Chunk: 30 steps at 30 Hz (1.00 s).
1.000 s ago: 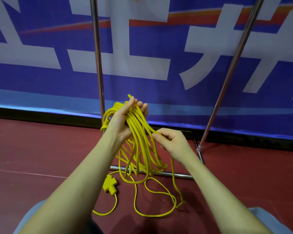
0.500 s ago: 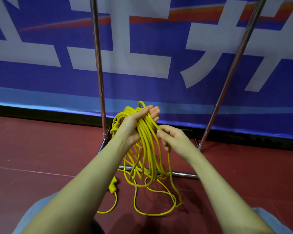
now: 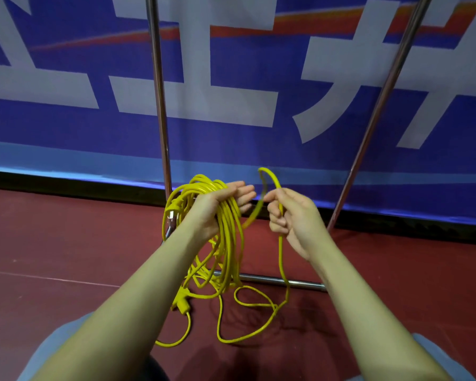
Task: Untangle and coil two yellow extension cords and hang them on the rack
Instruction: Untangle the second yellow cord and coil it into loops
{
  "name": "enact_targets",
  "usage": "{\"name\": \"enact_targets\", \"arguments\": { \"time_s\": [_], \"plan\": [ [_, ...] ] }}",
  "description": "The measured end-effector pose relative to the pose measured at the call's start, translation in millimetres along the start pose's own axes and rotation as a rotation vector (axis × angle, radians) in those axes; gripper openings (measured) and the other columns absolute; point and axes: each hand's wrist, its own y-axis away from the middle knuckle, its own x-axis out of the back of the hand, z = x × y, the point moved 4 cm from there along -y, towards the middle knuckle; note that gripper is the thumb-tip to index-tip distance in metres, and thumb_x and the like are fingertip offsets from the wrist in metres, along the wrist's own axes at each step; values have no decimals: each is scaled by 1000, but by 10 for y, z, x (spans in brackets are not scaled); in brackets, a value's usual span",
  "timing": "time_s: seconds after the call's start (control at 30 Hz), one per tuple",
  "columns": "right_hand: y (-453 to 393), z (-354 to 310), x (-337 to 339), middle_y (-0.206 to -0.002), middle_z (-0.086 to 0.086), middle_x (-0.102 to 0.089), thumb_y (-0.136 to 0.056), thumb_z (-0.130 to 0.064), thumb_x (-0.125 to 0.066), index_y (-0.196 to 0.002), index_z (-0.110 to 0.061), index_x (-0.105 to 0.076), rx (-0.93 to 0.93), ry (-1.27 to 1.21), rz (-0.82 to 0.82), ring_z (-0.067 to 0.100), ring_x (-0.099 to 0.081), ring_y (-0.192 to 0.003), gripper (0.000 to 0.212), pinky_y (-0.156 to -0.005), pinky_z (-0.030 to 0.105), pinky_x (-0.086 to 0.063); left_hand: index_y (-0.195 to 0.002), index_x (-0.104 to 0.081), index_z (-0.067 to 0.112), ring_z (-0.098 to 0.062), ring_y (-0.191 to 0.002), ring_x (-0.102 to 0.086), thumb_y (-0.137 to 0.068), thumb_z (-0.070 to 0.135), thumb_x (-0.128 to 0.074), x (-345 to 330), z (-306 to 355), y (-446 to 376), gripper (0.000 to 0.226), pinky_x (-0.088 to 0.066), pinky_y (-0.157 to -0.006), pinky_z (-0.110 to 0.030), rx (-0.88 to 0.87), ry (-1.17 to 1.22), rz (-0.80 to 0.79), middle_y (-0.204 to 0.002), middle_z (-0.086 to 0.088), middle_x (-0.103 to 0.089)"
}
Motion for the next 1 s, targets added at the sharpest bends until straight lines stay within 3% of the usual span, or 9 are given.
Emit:
{"name": "enact_targets", "arguments": {
  "time_s": [0.1,0.17,0.3,0.47,0.57,0.67,0.8,0.9,1.0],
  "plan": [
    [-21,-117,-23,-55,2,-41,-100,-12,-36,-85,-2,-55,-33,-63,-17,8,-31,-41,26,-38,18,-20,-95,-57,6,-12,-66,-71,-98,7,-40,-5,-55,37,17,-57,-62,-24,14,-97,27,-77,-6,-73],
    [-11,-139,-9,-52,1,-38,-102,-17,-35,-82,-6,-54,-42,126,-15,9,-31,-38,29,-37,16,-20,-91,-57,7,-10,-59,-68,-98,9,-41,-1,-69,42,18,-55,-57,-21,28,-134,28,-72,-4,-73],
    [-18,-76,14,-48,5,-34,-101,-20,-39,-82,-6,-53,-26,622,-31,6,-25,-32,28,-34,16,-21,-93,-59,4,-14,-72,-72,-99,13,-38,-52,-129,34,24,-57,-63,-23,128,-118,-55,-79,-9,-73],
    [-45,-107,82,-41,-3,-50,-96,-27,-51,-75,-11,-48,55,868,57,5,-38,-31,27,-38,15,-31,-91,-61,4,-17,-80,-72,-99,13,-38,-116,-185,7,26,-56,-75,-26,138,-4,-76,-89,-10,-73],
    [-43,-57,112,-45,7,-55,-95,-34,-52,-63,-9,-54,-44,836,15,11,-42,-29,40,-34,15,-31,-93,-61,2,-16,-79,-71,-100,12,-36,-151,-154,-7,27,-55,-74,-24,93,71,-62,-99,-5,-72],
    [-44,30,182,-47,7,-55,-94,-40,-52,-61,-9,-57,-99,744,41,13,-43,-30,46,-33,16,-29,-96,-60,4,-14,-83,-70,-100,13,-34,-158,-98,-13,27,-50,-82,-25,60,110,-57,-110,0,-65],
    [-47,100,199,-56,1,-52,-96,-31,-51,-73,-9,-59,-121,607,-30,8,-46,-38,33,-41,19,-34,-104,-59,3,-10,-92,-69,-100,17,-35,-150,-80,-6,28,-55,-72,-23,83,154,-73,-106,1,-70],
    [-24,203,238,-58,3,-53,-96,-19,-53,-76,-9,-57,-177,608,-138,5,-47,-42,22,-47,16,-40,-95,-66,3,-7,-94,-66,-101,18,-37,-98,9,-8,33,-55,-71,-23,47,202,-18,-88,-3,-74],
    [-25,227,284,-60,2,-52,-94,-8,-53,-78,-9,-56,-82,547,-78,4,-43,-42,16,-47,16,-36,-87,-72,4,-8,-87,-69,-101,18,-37,-29,138,-9,40,-56,-69,-22,-7,246,12,-89,-4,-74]
  ]
}}
